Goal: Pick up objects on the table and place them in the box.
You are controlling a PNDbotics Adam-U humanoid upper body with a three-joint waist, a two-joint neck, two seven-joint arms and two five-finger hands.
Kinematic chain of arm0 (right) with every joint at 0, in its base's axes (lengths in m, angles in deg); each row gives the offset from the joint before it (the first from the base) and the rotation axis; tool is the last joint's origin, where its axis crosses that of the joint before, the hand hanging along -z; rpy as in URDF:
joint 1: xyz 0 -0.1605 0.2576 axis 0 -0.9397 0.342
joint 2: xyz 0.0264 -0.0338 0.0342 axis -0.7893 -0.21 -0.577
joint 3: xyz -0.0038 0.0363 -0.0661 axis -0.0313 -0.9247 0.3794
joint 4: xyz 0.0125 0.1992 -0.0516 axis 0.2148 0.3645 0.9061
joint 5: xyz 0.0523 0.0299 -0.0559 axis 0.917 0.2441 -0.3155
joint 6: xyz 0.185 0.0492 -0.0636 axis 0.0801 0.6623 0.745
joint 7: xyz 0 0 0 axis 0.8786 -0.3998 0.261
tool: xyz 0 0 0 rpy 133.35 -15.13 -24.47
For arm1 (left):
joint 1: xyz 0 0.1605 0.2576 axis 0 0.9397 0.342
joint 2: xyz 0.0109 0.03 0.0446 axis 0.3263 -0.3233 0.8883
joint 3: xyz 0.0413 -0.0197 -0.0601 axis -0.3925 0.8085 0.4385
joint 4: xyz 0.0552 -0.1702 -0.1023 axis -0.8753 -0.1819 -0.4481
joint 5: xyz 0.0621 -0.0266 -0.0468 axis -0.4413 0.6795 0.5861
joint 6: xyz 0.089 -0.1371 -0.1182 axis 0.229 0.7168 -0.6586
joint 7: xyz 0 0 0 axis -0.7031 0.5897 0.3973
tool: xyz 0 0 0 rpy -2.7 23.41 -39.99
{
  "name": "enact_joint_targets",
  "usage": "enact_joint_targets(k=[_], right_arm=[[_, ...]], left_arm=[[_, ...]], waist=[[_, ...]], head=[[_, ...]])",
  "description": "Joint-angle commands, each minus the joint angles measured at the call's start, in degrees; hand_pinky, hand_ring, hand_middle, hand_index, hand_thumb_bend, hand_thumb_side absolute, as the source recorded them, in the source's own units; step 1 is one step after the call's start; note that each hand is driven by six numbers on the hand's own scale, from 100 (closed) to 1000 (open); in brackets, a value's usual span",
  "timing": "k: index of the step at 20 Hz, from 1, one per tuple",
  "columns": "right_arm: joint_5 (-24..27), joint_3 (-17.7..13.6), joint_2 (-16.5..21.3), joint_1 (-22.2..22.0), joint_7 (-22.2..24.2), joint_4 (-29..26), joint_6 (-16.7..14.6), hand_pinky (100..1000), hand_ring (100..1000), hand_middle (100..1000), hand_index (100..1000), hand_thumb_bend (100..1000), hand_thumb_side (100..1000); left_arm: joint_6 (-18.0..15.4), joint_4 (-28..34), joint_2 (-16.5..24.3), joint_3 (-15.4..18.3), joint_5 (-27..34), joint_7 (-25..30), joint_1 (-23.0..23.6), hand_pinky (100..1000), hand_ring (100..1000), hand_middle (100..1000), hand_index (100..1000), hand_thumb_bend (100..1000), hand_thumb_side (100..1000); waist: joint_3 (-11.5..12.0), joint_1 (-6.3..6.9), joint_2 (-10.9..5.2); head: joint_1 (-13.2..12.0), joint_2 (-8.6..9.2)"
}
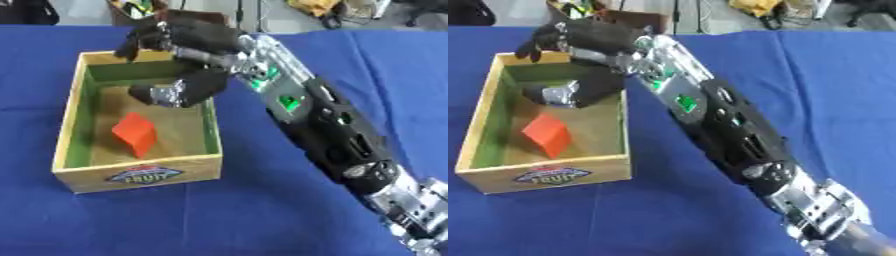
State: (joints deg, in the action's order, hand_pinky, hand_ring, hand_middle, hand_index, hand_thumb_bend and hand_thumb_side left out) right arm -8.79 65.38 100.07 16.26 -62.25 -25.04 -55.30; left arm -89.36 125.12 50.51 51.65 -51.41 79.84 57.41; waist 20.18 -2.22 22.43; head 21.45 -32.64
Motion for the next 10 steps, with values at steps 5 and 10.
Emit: enact_joint_targets(k=[5, 10], right_arm=[[12.5, -8.8, 9.5, -7.5, -9.1, -17.7, 10.8, 789, 871, 640, 822, 100, 993], [15.9, -14.4, 12.7, -16.9, -16.3, -21.4, 14.9, 803, 851, 599, 770, 100, 900]], left_arm=[[-0.2, 1.1, 1.8, 1.5, -1.5, -1.3, 0.7, 236, 249, 346, 508, 100, 947], [-0.3, 1.1, 1.7, 2.1, -2.7, -2.9, 1.5, 236, 249, 346, 508, 100, 946]], waist=[[-2.2, 0.80, -2.07], [-4.3, 1.41, -2.74]], head=[[-3.2, -0.53], [-5.5, -0.94]])
